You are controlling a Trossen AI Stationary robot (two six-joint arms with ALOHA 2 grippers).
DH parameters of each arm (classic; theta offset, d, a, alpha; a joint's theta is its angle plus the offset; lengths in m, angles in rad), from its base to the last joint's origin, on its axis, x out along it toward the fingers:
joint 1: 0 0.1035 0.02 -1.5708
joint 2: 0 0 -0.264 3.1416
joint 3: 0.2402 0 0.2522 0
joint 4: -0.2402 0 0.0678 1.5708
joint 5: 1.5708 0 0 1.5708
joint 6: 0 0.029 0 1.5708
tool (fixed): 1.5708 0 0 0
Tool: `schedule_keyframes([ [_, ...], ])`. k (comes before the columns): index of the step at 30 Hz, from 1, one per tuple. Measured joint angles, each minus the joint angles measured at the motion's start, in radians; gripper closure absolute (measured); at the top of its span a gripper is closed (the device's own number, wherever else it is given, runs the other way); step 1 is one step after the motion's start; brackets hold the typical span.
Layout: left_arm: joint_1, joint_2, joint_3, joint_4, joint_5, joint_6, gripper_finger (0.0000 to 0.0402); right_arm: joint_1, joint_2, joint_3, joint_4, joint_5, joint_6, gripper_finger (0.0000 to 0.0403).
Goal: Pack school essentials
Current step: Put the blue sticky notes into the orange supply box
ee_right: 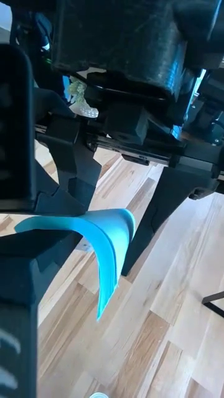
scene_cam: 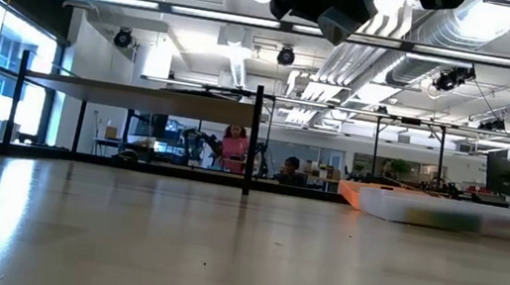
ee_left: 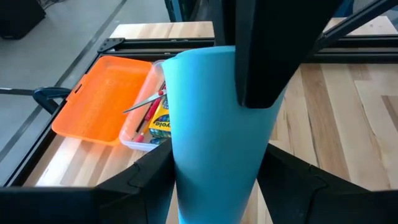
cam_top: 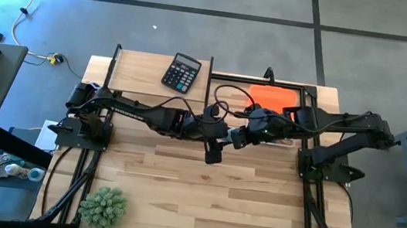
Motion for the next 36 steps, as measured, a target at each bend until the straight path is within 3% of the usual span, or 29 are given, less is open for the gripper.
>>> schedule_keyframes([
  [7,0.000,0.000,0.000,-0.005,0.030,0.035,0.0196,0.001,0.000,0.000,-0.033,0.020,-0.003,0.0396],
  [22,0.000,0.000,0.001,-0.074,-0.013,-0.102,0.0074,0.000,-0.002,0.000,-0.144,0.051,-0.053,0.0396],
  [29,0.011,0.000,0.001,-0.095,0.020,-0.106,0.0073,-0.001,-0.050,0.000,-0.279,0.090,-0.056,0.0396],
  [36,0.018,0.000,0.001,-0.108,0.022,-0.134,0.0071,-0.001,-0.138,0.000,-0.394,0.214,-0.111,0.0396],
])
